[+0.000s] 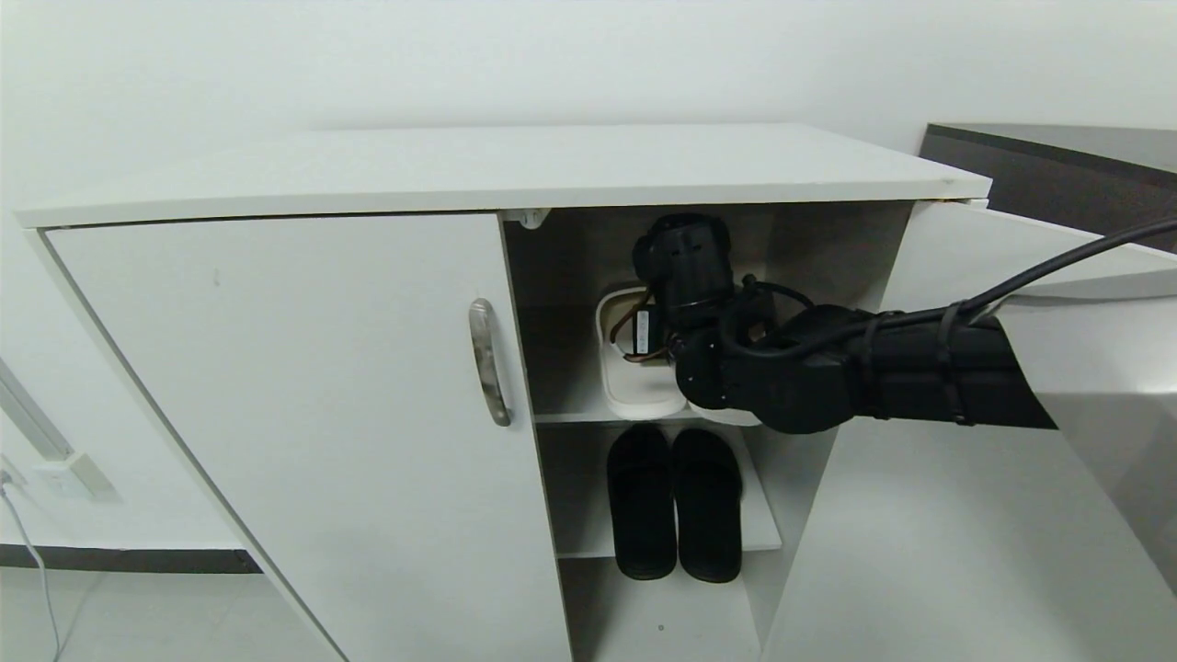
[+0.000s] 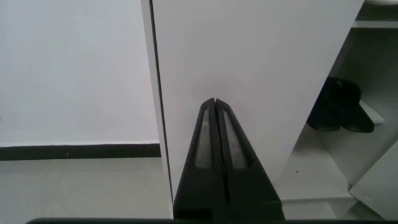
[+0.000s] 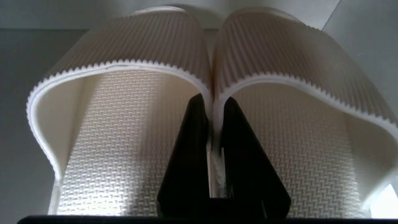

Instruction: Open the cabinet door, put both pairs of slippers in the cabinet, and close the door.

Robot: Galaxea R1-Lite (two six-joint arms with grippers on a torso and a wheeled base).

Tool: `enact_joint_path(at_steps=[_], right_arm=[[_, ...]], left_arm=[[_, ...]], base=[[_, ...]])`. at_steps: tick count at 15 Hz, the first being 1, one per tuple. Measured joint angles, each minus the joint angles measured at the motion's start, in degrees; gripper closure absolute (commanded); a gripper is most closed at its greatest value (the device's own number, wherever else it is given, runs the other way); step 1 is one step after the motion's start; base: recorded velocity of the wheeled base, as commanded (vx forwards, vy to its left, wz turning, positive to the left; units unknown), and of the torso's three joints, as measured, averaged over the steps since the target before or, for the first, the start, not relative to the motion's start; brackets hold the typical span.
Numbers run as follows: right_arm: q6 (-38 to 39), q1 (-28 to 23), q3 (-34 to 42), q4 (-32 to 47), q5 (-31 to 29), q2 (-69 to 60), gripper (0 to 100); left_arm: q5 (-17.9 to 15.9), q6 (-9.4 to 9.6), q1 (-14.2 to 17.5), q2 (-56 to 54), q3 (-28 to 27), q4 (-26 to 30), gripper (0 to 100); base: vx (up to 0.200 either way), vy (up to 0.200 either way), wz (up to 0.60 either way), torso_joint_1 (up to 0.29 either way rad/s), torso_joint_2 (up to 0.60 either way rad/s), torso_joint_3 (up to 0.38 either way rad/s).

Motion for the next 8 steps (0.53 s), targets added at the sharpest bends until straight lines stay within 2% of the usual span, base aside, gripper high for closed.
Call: enact_joint_path(at_steps=[8], right_arm=[[0.0, -0.2, -1.2, 0.0, 0.0, 2.1, 100]], left_arm=[[0.0, 0.00, 0.0, 0.0, 0.0, 0.0, 100]], base=[[0.000, 0.000, 0.00, 0.000, 0.00, 0.000]])
